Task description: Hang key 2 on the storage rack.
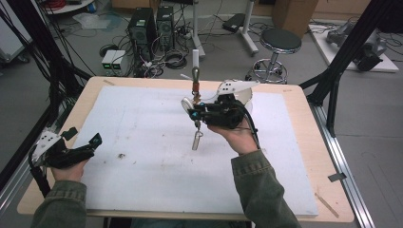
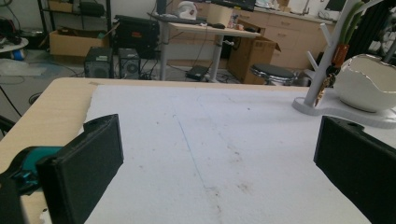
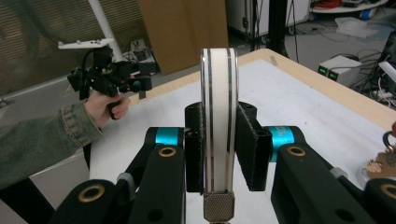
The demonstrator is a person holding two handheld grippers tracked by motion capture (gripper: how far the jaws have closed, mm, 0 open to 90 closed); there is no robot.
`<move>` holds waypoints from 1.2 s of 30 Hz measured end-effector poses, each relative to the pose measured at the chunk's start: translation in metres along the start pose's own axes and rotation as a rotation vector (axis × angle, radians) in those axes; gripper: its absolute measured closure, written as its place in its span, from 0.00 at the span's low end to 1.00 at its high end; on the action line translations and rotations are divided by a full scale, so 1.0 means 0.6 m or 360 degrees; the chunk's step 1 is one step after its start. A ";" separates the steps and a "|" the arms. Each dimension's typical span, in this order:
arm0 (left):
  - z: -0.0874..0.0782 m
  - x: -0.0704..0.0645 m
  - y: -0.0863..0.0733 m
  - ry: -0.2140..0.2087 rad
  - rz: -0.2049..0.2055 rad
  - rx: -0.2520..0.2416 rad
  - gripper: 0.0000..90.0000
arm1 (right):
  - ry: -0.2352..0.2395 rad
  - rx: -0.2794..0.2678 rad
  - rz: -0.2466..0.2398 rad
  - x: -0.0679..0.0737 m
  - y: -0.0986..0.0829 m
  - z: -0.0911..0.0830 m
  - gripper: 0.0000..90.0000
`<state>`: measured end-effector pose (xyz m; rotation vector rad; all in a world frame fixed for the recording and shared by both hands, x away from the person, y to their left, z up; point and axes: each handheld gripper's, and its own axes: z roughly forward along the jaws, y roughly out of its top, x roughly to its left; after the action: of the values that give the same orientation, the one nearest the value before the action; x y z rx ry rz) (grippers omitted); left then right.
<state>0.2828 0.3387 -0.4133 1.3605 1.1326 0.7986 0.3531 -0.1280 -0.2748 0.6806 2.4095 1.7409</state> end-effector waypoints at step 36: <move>0.015 -0.086 0.074 -0.0646 -0.0098 0.0032 0.02 | 0.0131 -0.0039 -0.0031 0.036 0.022 0.068 0.82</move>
<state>0.2831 0.2917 -0.3633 1.4185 0.8584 0.4396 0.3512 -0.0803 -0.2729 0.5923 2.4346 1.8223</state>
